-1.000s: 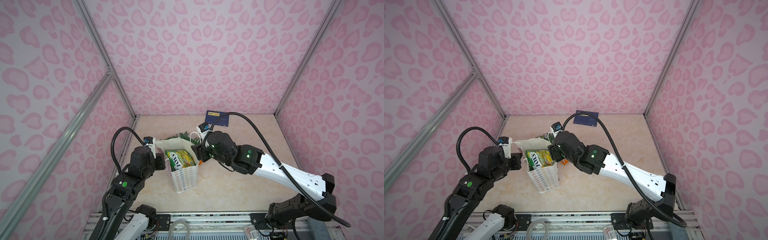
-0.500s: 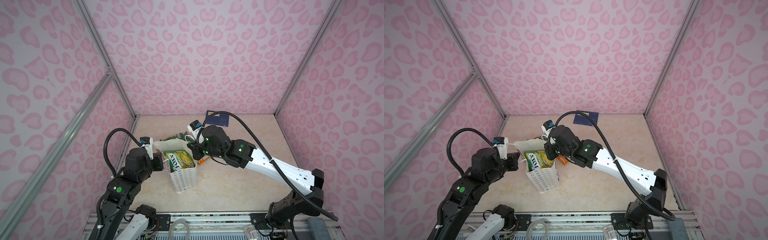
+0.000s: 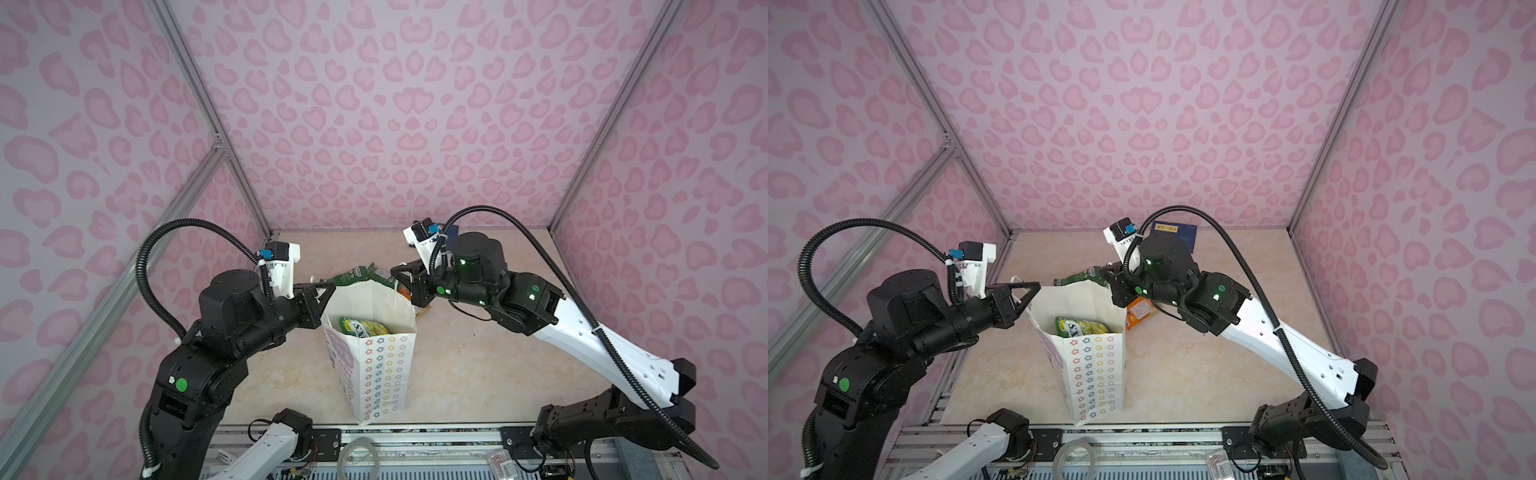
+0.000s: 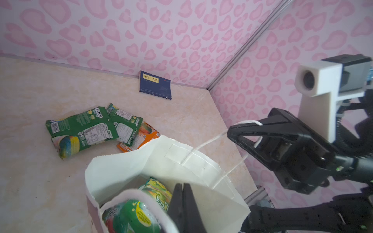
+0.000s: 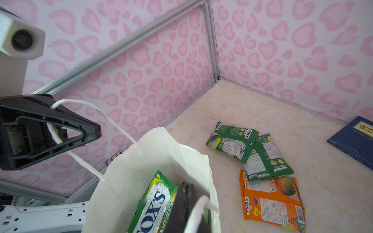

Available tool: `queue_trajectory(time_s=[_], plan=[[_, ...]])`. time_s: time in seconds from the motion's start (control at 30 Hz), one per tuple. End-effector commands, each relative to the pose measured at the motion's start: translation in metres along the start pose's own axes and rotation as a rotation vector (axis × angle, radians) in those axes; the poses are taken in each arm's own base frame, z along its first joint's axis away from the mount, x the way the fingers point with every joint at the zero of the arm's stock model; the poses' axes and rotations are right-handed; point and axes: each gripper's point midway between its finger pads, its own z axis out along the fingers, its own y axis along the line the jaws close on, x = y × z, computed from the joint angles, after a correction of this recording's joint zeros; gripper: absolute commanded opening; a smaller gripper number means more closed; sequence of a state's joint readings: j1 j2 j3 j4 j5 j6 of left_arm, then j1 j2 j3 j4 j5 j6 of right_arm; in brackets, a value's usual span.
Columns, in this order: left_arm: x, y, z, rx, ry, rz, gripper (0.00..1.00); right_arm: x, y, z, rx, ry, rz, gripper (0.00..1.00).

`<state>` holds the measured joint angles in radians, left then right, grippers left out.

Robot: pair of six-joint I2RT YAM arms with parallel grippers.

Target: Place the snacks into the paper bag

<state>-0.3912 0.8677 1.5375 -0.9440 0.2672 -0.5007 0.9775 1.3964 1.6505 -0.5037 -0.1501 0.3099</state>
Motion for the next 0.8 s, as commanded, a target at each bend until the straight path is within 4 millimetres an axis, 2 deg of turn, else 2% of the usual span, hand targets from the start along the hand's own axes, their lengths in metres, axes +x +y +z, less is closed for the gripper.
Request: queue_trajectory(time_s=[0.0,0.1,0.23,0.33,0.47,0.63,0.7,0.77], plan=[[-0.020,-0.033,0.004,0.132,-0.014,-0.009,0.03,-0.026,0.006,-0.018,-0.033,-0.101,-0.021,0.00],[-0.016,-0.053,0.035,0.198,0.068,-0.011,0.03,-0.040,-0.011,-0.038,0.007,-0.146,-0.006,0.00],[-0.012,-0.086,0.076,0.209,0.133,0.068,0.03,-0.048,-0.036,-0.059,0.059,-0.192,0.021,0.00],[-0.011,-0.113,0.110,0.243,0.176,0.099,0.03,-0.055,-0.063,-0.076,0.118,-0.235,0.056,0.00],[-0.017,-0.133,0.157,0.251,0.197,0.111,0.03,-0.058,-0.104,-0.095,0.187,-0.270,0.129,0.00],[-0.021,-0.150,0.217,0.273,0.218,0.115,0.03,-0.048,-0.147,-0.117,0.321,-0.285,0.175,0.00],[-0.015,-0.155,0.242,0.284,0.256,0.105,0.03,-0.033,-0.165,-0.121,0.360,-0.275,0.207,0.00],[-0.001,-0.155,0.267,0.290,0.310,0.085,0.03,-0.019,-0.179,-0.125,0.388,-0.272,0.231,0.00]])
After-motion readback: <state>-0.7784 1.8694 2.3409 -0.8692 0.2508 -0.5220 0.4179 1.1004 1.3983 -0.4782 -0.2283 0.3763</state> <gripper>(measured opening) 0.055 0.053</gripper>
